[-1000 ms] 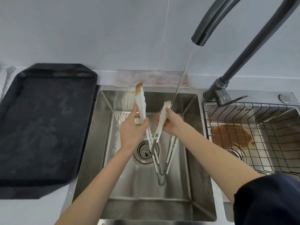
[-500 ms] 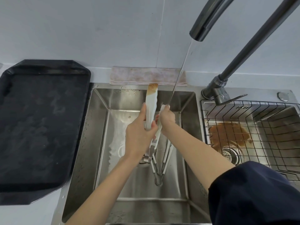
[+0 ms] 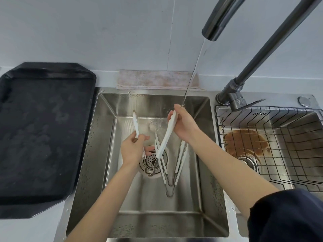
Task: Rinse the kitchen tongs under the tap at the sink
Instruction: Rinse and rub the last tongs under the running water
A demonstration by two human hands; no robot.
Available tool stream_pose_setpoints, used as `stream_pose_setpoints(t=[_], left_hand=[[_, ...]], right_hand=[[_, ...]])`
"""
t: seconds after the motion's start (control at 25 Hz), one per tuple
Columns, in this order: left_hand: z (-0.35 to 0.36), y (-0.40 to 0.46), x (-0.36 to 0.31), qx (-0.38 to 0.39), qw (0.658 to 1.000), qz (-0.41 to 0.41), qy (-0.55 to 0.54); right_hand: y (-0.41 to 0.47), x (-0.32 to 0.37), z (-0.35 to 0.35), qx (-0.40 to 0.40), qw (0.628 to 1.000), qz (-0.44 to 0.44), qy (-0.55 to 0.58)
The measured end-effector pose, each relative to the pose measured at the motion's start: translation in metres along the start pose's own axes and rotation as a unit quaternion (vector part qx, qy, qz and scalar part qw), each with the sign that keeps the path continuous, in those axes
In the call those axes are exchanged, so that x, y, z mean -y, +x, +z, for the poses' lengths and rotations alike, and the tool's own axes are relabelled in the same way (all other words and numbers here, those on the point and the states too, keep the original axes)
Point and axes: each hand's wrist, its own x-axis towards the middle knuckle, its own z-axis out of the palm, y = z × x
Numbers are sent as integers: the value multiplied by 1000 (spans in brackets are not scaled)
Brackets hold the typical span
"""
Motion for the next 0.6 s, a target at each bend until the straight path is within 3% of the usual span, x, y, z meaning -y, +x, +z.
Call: stream_pose_setpoints(t=[0.12,0.24,0.44,0.6], left_hand=[[4,-5,6,14,999,-37,-21],[11,-6,8,32,999,-38,-7],[18,-6,11,28,999,-25,6],[31,-5,9,102,994,-43,19]], right_hand=[[-4,8,11,-41,998,12,-53],[-7,11,18,-57,998,-1,-24],[-24,10,17,22,999,-23,-7],[-45,5,7,88,986,-5,-139]])
